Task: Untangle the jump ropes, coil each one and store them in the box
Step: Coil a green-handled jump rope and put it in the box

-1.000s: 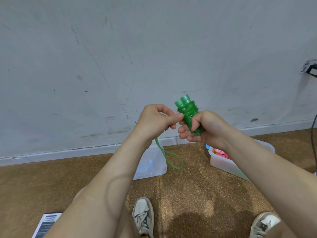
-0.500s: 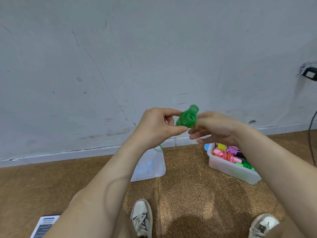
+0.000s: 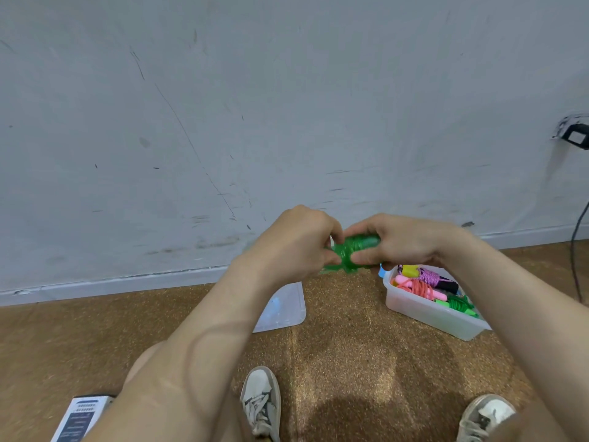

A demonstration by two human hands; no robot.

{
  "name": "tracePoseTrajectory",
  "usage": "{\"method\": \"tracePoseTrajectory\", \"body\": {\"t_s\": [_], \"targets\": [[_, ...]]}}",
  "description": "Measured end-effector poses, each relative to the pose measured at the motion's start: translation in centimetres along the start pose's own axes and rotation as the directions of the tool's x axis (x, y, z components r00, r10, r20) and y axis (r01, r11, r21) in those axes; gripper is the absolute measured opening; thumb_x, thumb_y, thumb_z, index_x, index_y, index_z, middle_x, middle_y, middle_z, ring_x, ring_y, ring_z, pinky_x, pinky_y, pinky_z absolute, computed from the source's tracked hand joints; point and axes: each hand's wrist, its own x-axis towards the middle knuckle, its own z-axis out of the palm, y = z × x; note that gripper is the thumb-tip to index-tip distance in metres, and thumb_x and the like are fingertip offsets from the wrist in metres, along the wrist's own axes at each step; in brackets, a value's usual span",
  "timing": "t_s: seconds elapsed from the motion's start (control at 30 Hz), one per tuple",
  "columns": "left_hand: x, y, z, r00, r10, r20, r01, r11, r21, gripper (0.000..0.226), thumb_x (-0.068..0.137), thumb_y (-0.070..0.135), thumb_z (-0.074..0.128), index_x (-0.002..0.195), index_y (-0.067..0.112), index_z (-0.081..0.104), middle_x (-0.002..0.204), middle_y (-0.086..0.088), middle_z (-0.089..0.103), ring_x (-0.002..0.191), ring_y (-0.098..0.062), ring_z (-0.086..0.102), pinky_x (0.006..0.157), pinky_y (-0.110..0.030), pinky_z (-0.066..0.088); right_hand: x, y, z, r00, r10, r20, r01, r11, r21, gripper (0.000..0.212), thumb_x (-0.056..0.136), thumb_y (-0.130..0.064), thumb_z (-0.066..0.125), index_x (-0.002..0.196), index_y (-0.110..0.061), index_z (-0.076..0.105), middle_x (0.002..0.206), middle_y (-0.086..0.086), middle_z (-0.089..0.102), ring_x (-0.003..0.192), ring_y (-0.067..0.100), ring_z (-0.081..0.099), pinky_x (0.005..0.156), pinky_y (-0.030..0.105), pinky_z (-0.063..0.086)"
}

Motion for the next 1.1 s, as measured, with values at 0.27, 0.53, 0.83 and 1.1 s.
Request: {"method": "tracePoseTrajectory", "body": {"t_s": [0.27, 0.53, 0.83, 1.1], "targets": [[-0.1, -1.7, -0.7, 0.978, -0.195, 0.069, 0.203, 0.839, -0.505, 0.02, 0.066, 0.029, 0.085, 0.072, 0.015, 0.072, 0.049, 0.013, 0.057, 0.046, 0.002, 0.047, 0.048, -0.009, 0.034, -0.7, -1.7, -0.3, 0.996, -0.074, 0.052, 0.066, 0.989, 0.128, 0.038, 0.068, -0.017, 0.056, 0.101, -0.027, 0.074, 0.083, 0.005, 0.069, 0.069, 0.014, 0.056, 0.06, 0.022, 0.041], [0.3, -2.4, 0.1, 0.94, -0.242, 0.24, 0.313, 0.336, -0.889, 0.02, 0.074, 0.031, 0.07, 0.075, 0.013, 0.062, 0.052, 0.002, 0.053, 0.043, -0.008, 0.04, 0.041, -0.016, 0.032, -0.4, -1.0, -1.2, 0.987, -0.133, -0.084, 0.157, 0.876, 0.457, 0.046, 0.058, -0.005, 0.052, 0.102, -0.012, 0.065, 0.079, 0.008, 0.063, 0.065, 0.019, 0.056, 0.055, 0.023, 0.043], [1.3, -1.7, 0.8, 0.906, -0.316, 0.28, 0.22, -0.213, -0.952, 0.029, 0.093, 0.017, 0.055, 0.068, 0.014, 0.07, 0.055, 0.002, 0.048, 0.042, -0.002, 0.038, 0.038, -0.009, 0.031, 0.0, -1.1, 0.7, 0.957, -0.235, -0.171, 0.282, 0.611, 0.739, 0.061, 0.067, 0.006, 0.058, 0.122, -0.019, 0.064, 0.111, 0.008, 0.064, 0.087, 0.024, 0.059, 0.076, 0.031, 0.051], [1.4, -1.2, 1.3, 0.877, -0.445, 0.18, 0.169, -0.066, -0.983, 0.026, 0.095, -0.002, 0.046, 0.084, 0.01, 0.066, 0.063, -0.003, 0.054, 0.046, -0.007, 0.042, 0.041, -0.013, 0.035, 0.9, -1.8, 2.4, 0.931, -0.073, -0.359, 0.345, 0.5, 0.794, 0.041, 0.074, -0.012, 0.073, 0.115, -0.013, 0.069, 0.1, 0.01, 0.065, 0.076, 0.018, 0.061, 0.081, 0.033, 0.057]]}}
